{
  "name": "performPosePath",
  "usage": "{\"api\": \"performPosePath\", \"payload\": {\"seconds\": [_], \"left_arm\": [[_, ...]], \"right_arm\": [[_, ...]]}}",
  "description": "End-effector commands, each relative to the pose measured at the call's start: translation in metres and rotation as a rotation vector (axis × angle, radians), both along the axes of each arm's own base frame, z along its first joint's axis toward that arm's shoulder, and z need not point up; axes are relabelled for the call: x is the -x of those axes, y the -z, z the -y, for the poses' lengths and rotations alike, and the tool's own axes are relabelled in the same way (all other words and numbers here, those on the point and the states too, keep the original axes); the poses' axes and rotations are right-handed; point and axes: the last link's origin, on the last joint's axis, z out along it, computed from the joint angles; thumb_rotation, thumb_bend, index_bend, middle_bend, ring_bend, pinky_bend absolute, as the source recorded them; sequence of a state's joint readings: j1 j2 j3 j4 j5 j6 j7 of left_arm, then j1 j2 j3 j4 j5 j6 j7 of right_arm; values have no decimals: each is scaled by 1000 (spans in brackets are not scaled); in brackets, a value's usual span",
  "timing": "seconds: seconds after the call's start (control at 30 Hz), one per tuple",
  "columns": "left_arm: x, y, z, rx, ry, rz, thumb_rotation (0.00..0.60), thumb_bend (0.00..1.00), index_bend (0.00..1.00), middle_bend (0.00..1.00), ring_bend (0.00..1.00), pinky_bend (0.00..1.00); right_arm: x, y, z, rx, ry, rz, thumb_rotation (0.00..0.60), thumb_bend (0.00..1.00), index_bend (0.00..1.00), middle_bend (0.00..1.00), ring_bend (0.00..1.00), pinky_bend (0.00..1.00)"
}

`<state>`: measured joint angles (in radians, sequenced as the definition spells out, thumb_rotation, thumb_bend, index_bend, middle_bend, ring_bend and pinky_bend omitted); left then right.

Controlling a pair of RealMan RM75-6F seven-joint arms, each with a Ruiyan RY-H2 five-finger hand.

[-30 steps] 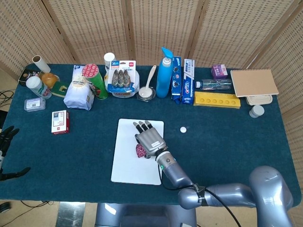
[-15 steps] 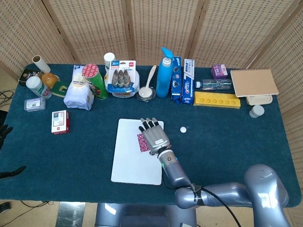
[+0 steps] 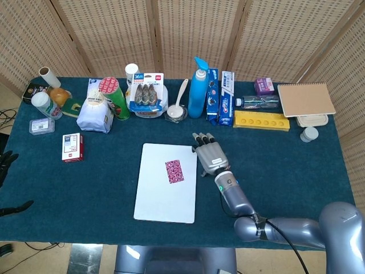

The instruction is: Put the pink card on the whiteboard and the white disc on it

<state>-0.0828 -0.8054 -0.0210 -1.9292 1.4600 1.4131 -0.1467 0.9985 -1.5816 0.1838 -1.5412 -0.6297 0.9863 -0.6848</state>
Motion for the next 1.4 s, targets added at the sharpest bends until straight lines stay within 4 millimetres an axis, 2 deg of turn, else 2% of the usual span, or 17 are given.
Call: {"api": "performPosePath", "payload": {"seconds": [0.03,0.3,0.47,0.7,1.4], "left_arm": [[-4,4,1,1,10,-9,600,54,0,0,0,0],[-7,12,2,3,9,-47,600,54,0,0,0,0],[-9,16,2,-3,9,-63,600,54,0,0,0,0],[-9,18,2,2,5,-67,600,54,0,0,0,0],[-8,21,-3,19,-12,-73,600,54,0,0,0,0]], "right_arm": [[39,-12,20,23,56,4,600,229,332,53,6,7],[77,-18,37,31,98,1,600,261,359,62,14,18],[90,-20,40,15,106,12,600,266,375,61,14,18],[96,-17,41,7,119,31,600,266,394,62,15,18],[95,1,43,-16,111,17,600,286,403,65,18,18]]}}
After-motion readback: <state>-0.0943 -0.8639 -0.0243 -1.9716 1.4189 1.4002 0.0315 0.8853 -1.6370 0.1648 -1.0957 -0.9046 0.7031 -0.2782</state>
